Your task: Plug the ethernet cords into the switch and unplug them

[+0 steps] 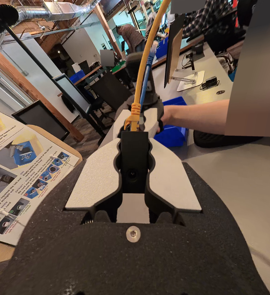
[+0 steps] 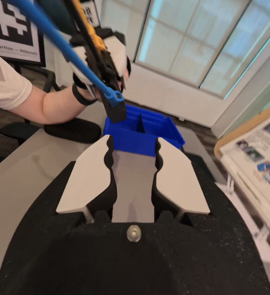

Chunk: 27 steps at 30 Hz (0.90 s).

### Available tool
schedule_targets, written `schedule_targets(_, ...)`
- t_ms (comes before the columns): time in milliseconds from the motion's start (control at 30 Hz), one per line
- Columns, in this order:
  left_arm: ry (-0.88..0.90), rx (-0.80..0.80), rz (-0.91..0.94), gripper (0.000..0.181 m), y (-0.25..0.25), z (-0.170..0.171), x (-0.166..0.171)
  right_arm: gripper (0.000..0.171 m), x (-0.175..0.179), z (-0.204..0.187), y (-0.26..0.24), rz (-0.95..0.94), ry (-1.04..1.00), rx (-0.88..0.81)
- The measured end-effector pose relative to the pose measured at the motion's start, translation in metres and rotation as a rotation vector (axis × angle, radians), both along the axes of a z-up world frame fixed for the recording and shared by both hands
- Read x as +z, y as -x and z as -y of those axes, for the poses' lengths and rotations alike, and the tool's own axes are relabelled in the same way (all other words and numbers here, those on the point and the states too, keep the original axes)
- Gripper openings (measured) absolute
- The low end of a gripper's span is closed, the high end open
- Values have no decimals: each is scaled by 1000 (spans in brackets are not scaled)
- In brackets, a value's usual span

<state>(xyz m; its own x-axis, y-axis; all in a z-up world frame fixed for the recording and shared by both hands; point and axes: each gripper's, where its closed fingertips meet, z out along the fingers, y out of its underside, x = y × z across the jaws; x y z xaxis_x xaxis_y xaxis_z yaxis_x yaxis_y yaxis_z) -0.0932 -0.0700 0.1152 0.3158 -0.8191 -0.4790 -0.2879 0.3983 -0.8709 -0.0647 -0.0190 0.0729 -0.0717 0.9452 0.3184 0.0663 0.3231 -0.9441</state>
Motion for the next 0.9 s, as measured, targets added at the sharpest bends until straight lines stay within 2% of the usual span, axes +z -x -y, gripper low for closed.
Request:
schedule_targets(133, -1, 16, -9, 29, -1, -4, -4, 49, 0, 28, 29, -67, -127, 75)
schedule_targets(200, 9, 3, -3, 29, -4, -4, -6, 41, -1, 28, 38, -69, -152, 43)
schedule_targets(233, 15, -8, 2, 28, -5, -3, -7, 31, -2, 25, 40, -70, -170, 18)
schedule_targets(400, 52, -21, -44, 29, -9, -3, -17, 26, -12, 28, 35, -38, -120, 92)
schedule_targets(700, 82, 86, -193, 39, -13, -19, -47, 26, -27, 24, 30, 52, -150, 83)
schedule_targets(900, 71, 111, -240, 35, -15, -25, -59, 26, -32, 20, 27, 85, -182, 57)
